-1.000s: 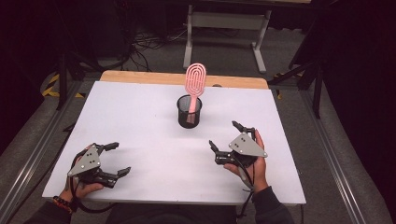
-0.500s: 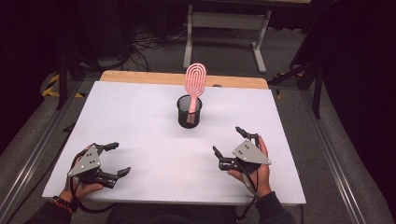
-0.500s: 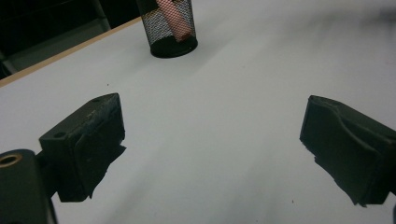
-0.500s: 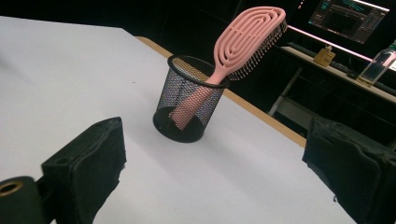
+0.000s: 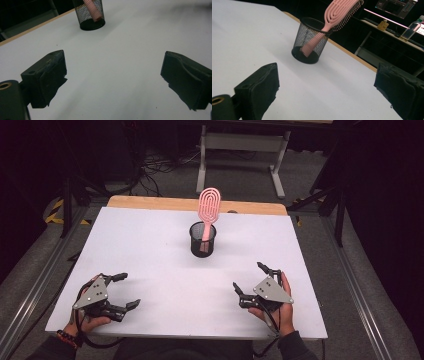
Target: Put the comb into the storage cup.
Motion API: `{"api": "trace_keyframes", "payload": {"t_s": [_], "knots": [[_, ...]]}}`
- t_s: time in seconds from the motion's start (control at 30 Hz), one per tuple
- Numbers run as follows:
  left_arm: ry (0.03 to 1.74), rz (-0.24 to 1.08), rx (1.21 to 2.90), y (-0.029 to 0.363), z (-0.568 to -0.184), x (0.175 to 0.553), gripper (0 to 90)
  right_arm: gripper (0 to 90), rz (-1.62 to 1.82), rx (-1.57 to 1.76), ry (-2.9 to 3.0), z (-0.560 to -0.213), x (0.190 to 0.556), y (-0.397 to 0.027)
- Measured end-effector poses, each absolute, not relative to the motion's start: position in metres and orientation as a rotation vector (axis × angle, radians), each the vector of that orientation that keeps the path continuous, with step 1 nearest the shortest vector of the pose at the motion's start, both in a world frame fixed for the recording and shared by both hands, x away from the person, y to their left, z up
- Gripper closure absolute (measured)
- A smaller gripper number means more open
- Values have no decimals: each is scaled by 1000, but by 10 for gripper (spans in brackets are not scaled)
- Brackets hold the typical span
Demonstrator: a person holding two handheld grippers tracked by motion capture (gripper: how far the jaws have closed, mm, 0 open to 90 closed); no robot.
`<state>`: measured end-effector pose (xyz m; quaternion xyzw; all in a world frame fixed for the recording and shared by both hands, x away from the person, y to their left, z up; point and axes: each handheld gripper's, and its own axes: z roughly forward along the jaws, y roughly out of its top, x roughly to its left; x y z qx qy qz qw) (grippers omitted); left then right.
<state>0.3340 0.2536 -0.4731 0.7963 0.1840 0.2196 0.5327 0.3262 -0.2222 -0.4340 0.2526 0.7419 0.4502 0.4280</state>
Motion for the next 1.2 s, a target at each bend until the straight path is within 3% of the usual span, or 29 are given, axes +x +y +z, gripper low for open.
{"api": "trace_keyframes", "payload": {"t_s": [0.73, 1.2], "knots": [[447, 519, 1890, 253, -473, 339, 63, 27, 1113, 742, 1861, -464, 316, -268], [437, 527, 1896, 251, -471, 336, 53, 27, 1121, 734, 1879, -465, 316, -260]]}}
